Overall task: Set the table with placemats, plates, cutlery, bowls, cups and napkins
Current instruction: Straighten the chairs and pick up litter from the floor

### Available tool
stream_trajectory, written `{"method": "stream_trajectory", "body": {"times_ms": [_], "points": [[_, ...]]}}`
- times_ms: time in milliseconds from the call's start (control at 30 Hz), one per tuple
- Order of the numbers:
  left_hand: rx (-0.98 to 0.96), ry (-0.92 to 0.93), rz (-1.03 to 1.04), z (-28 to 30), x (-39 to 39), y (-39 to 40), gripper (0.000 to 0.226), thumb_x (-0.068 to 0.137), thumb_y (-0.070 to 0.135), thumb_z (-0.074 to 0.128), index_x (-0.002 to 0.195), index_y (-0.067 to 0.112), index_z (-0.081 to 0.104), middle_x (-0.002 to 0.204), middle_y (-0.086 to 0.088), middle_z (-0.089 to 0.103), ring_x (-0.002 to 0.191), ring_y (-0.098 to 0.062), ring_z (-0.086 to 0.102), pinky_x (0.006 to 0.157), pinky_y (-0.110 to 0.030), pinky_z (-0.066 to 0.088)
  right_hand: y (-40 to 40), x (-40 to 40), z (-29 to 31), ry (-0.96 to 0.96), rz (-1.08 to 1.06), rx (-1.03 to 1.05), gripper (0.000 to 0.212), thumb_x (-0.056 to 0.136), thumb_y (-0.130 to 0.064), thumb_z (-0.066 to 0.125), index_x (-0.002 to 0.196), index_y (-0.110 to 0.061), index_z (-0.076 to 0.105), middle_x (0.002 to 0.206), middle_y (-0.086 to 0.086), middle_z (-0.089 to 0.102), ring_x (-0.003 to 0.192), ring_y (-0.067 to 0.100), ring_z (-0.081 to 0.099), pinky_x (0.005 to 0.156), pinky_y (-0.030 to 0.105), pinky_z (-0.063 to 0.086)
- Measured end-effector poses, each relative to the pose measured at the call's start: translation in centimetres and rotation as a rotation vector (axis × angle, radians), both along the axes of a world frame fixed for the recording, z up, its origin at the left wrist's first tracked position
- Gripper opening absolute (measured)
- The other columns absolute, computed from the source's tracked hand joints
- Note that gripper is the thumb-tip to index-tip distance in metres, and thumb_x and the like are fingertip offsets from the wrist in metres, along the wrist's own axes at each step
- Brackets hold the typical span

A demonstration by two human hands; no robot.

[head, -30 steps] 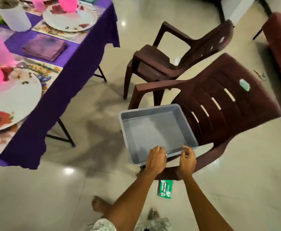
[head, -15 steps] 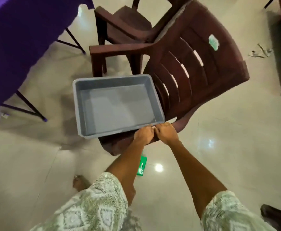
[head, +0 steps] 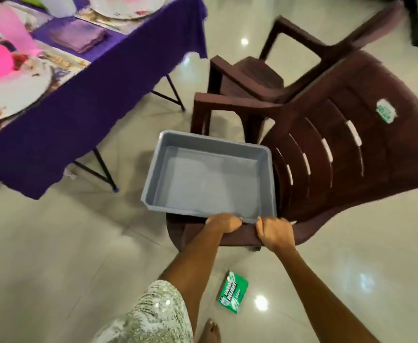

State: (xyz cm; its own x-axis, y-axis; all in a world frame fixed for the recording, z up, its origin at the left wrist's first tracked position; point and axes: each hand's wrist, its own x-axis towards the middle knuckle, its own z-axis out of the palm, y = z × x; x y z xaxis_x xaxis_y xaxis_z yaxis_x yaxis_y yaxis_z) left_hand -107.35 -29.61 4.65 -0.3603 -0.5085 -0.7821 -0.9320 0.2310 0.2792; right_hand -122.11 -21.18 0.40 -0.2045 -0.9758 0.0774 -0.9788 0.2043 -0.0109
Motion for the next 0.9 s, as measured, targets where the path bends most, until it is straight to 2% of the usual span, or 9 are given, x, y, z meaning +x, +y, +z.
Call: {"method": "stream_trajectory", "body": {"times_ms": [133, 300, 367, 467, 633, 700, 767, 833, 900], "points": [[-0.034, -0.066, -0.107, 1.5, 6.9, -5.3, 0.050, 0.096, 0.040, 0.027, 0.138, 0.018, 0.045, 0.147, -0.009, 0.040, 0.131, -0.028, 0.041, 0.109, -0.043, 0.030, -4.2, 8.1, 1.5, -0.132, -0.091, 0.055, 0.054, 0.082, -0.034, 0.036, 0.041, -0.007, 0.058, 0.042, 0.010, 0.057, 0.036, 0.029, 0.056, 0.039, 0.025, 0.041], [-0.094, -0.125, -0.083, 2.3, 16.8, -9.9, 0.052, 0.097, 0.042, 0.030, 0.137, 0.013, 0.046, 0.145, -0.011, 0.042, 0.129, -0.028, 0.042, 0.107, -0.039, 0.031, -7.2, 19.0, 1.7, -0.228, -0.078, 0.227, 0.051, 0.090, -0.036, 0.043, 0.057, -0.007, 0.068, 0.058, 0.013, 0.067, 0.054, 0.031, 0.065, 0.052, 0.031, 0.046], [-0.111, -0.152, -0.101, 1.9, 20.1, -11.1, 0.053, 0.098, 0.043, 0.029, 0.138, 0.013, 0.044, 0.147, -0.011, 0.040, 0.131, -0.028, 0.040, 0.107, -0.038, 0.030, -8.2, 22.7, 2.1, -0.264, -0.070, 0.251, 0.055, 0.088, -0.037, 0.038, 0.051, -0.007, 0.065, 0.050, 0.012, 0.064, 0.046, 0.030, 0.063, 0.046, 0.031, 0.046], [-0.120, -0.166, -0.125, 1.3, 24.3, -12.1, 0.055, 0.098, 0.044, 0.027, 0.141, 0.012, 0.040, 0.149, -0.011, 0.036, 0.134, -0.028, 0.037, 0.109, -0.038, 0.028, -9.1, 26.8, 2.3, -0.222, -0.012, 0.170, 0.057, 0.082, -0.036, 0.037, 0.036, -0.008, 0.055, 0.034, 0.007, 0.052, 0.028, 0.025, 0.051, 0.031, 0.024, 0.036], [-0.127, -0.124, -0.149, -0.4, 29.6, -12.3, 0.054, 0.099, 0.043, 0.025, 0.141, 0.013, 0.041, 0.148, -0.011, 0.038, 0.134, -0.027, 0.037, 0.110, -0.038, 0.027, -9.3, 31.5, 1.3, -0.185, 0.023, 0.271, 0.058, 0.087, -0.039, 0.038, 0.043, -0.008, 0.060, 0.041, 0.008, 0.058, 0.036, 0.026, 0.057, 0.037, 0.027, 0.040], [-0.143, -0.113, -0.150, -0.8, 31.2, -12.5, 0.054, 0.099, 0.043, 0.025, 0.142, 0.015, 0.040, 0.149, -0.009, 0.038, 0.135, -0.026, 0.036, 0.109, -0.037, 0.027, -9.5, 33.2, 1.5, -0.218, 0.030, 0.256, 0.058, 0.085, -0.039, 0.039, 0.038, -0.010, 0.057, 0.036, 0.006, 0.054, 0.029, 0.022, 0.052, 0.032, 0.023, 0.035], [-0.160, -0.104, -0.172, -1.2, 32.4, -12.7, 0.053, 0.099, 0.043, 0.024, 0.140, 0.014, 0.043, 0.147, -0.009, 0.040, 0.134, -0.026, 0.038, 0.108, -0.037, 0.028, -9.5, 35.0, 2.2, -0.295, 0.013, 0.299, 0.063, 0.087, -0.041, 0.033, 0.038, -0.011, 0.057, 0.035, 0.005, 0.053, 0.028, 0.021, 0.051, 0.031, 0.022, 0.035], [-0.171, -0.104, -0.204, -1.4, 33.4, -12.4, 0.054, 0.100, 0.043, 0.022, 0.138, 0.011, 0.045, 0.145, -0.011, 0.042, 0.132, -0.027, 0.040, 0.107, -0.038, 0.029, -9.1, 36.3, 2.6, -0.283, 0.001, 0.340, 0.068, 0.095, -0.045, 0.024, 0.056, -0.011, 0.068, 0.054, 0.008, 0.066, 0.048, 0.024, 0.064, 0.045, 0.029, 0.047], [-0.216, -0.093, -0.239, -1.9, 34.1, -11.9, 0.054, 0.101, 0.043, 0.021, 0.136, 0.010, 0.046, 0.143, -0.012, 0.045, 0.131, -0.028, 0.042, 0.105, -0.038, 0.031, -9.0, 36.9, 2.5, -0.302, -0.021, 0.399, 0.064, 0.100, -0.048, 0.019, 0.091, -0.012, 0.071, 0.090, 0.011, 0.072, 0.086, 0.028, 0.069, 0.072, 0.034, 0.050]]}}
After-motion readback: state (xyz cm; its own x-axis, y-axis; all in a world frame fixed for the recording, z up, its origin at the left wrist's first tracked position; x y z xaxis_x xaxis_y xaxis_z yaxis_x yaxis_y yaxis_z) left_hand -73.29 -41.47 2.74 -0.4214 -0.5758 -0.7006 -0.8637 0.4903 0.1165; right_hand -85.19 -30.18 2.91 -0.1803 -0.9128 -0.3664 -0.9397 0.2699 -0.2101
